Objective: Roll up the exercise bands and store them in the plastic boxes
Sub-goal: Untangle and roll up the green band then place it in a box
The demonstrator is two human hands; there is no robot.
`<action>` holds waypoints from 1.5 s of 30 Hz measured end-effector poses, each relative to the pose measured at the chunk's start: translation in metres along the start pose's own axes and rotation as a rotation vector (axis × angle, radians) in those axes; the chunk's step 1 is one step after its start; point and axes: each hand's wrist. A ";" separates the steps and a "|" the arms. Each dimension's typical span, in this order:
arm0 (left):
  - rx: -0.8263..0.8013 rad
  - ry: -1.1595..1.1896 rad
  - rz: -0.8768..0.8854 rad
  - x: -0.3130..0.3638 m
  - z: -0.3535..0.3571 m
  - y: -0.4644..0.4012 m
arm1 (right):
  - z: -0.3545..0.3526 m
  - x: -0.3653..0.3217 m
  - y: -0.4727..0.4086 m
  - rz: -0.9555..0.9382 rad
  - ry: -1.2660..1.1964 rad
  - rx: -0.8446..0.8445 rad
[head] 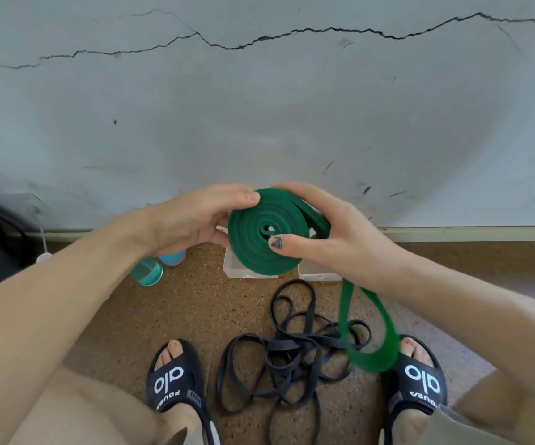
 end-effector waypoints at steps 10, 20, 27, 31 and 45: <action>-0.098 -0.217 0.066 0.010 0.012 -0.002 | -0.016 -0.016 -0.002 0.171 0.182 -0.202; -0.030 0.012 -0.009 0.000 0.008 -0.001 | -0.012 -0.013 0.004 0.065 0.039 0.007; -0.121 -0.324 -0.034 0.018 0.019 0.000 | -0.010 -0.015 0.004 0.171 -0.073 -0.203; -0.149 -0.214 -0.007 0.017 0.017 0.000 | -0.014 -0.015 0.000 0.210 -0.042 -0.210; 0.009 -0.216 0.113 0.008 0.008 0.000 | -0.032 -0.029 -0.002 0.150 0.353 -0.138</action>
Point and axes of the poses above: each hand's wrist, its own y-axis away from the middle knuckle, its own z-axis out of the palm, x = y × z, and after that the axes turned 11 degrees about -y, right-handed
